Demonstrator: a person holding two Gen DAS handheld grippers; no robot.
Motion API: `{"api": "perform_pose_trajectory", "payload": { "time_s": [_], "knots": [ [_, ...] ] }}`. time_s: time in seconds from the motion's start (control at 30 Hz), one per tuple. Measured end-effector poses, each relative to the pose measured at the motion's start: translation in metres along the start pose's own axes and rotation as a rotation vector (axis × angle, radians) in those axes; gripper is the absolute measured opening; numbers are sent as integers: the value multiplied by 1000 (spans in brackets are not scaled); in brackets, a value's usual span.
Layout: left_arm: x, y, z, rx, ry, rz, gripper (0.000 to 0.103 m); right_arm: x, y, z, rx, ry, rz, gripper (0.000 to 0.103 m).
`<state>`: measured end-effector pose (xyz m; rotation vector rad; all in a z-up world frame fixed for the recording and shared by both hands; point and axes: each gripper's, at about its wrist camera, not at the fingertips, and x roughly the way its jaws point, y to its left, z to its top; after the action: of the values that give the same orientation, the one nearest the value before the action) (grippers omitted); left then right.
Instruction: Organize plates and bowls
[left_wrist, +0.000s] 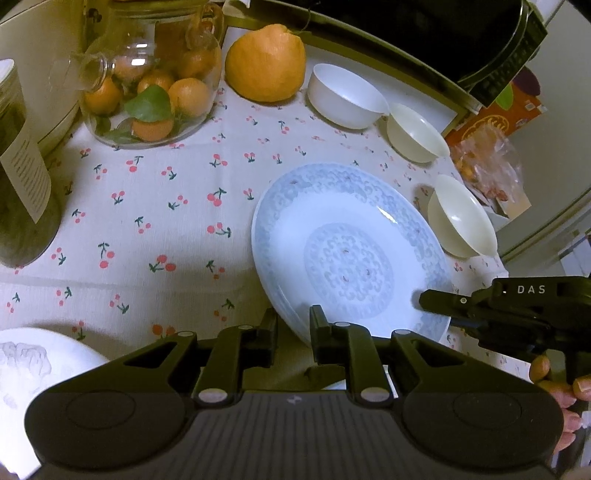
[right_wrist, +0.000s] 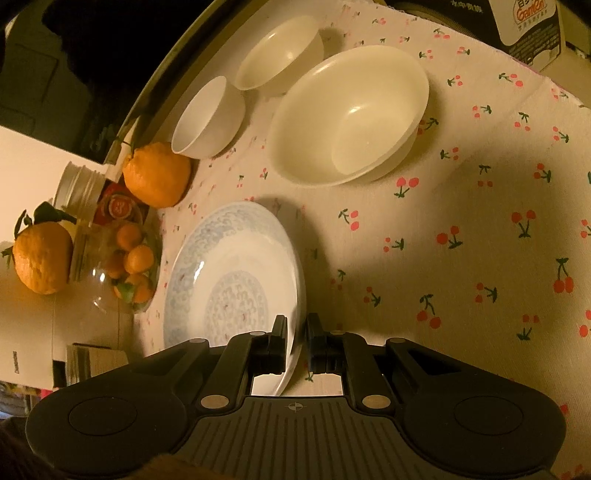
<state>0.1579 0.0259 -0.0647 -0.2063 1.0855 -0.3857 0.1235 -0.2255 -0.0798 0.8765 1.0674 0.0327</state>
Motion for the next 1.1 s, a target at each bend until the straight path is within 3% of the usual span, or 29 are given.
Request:
{"api": "perform_pose_trajectory", "payload": {
  "time_s": [0.27,0.4,0.5,0.57,0.63,0.9,1.1],
  "knots": [
    [0,-2,-1,11,-5,8,17,0,0,-1,-27,4,6,12],
    [0,-6,-4,34,1,32,32,-2,2,0,-46,-1,-1,16],
    [-4,-5,-4,33,0,34,42,-6,3,0,-76,-9,-29,34],
    [-8,-7,-5,50,-9,38,56,-11,2,-1,-82,-12,-18,43],
    [-13,-8,-6,68,-20,41,59,-17,2,0,-90,-14,-7,58],
    [-31,-13,-10,119,-64,35,86,-47,4,2,-127,-50,52,79],
    [-48,-20,-20,164,-109,35,100,-60,7,-6,-189,-44,54,87]
  ]
}}
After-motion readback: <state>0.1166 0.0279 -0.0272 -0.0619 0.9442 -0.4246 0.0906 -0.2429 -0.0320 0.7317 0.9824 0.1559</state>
